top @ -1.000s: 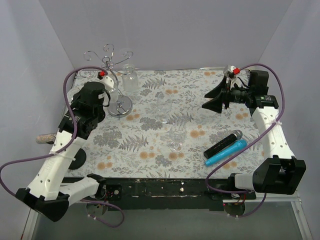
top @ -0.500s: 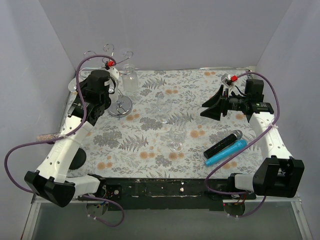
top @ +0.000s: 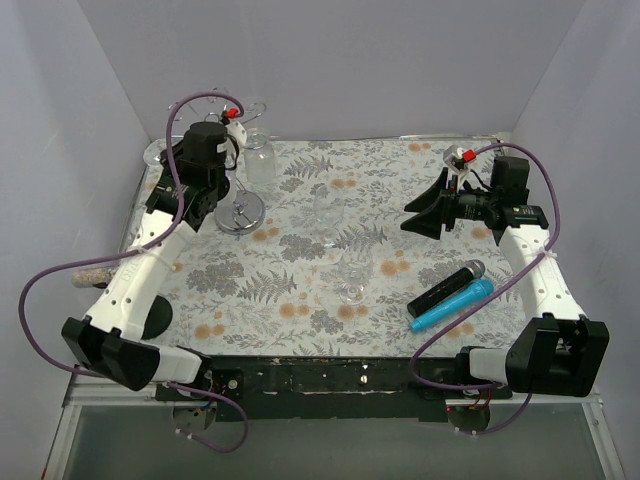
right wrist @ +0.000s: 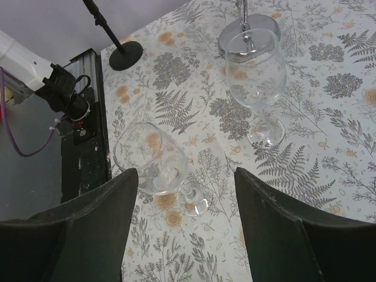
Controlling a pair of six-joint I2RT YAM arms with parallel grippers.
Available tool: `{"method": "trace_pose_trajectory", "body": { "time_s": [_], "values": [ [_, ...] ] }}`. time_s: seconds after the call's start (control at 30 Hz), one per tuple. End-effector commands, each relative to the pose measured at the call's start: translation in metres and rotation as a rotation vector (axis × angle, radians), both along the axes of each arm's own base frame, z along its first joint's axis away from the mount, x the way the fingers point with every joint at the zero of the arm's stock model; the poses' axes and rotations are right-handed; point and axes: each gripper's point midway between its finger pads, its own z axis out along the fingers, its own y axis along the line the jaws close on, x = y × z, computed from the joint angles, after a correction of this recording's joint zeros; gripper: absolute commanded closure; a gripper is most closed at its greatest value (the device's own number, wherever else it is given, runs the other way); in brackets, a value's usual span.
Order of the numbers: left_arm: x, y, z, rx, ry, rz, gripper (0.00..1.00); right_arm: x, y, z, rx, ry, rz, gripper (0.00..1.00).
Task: Place the wine glass upside down on the wine glass rack
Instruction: Turn the wine glass upside down at the wine rack.
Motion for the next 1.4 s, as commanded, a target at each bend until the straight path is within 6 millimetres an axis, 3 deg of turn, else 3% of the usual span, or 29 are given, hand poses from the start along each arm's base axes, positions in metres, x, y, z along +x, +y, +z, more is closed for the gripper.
{"method": "trace_pose_trajectory", "body": {
  "time_s": [0.0, 0.6, 1.37],
  "values": [
    [0.003, 0.001, 0.025, -0.019, -0.075, -0.006, 1.0, 0.0, -0.001, 0.007, -0.003, -0.035, -0.011, 0.26],
    [0.026, -0.019, 0.029, -0.028, -0.088, -0.057, 1.0, 0.003, -0.003, 0.003, -0.008, -0.025, -0.022, 0.26],
    [0.061, -0.022, 0.034, 0.02, -0.106, -0.037, 1.0, 0.001, -0.006, 0.004, 0.011, -0.013, -0.015, 0.26]
  ]
}}
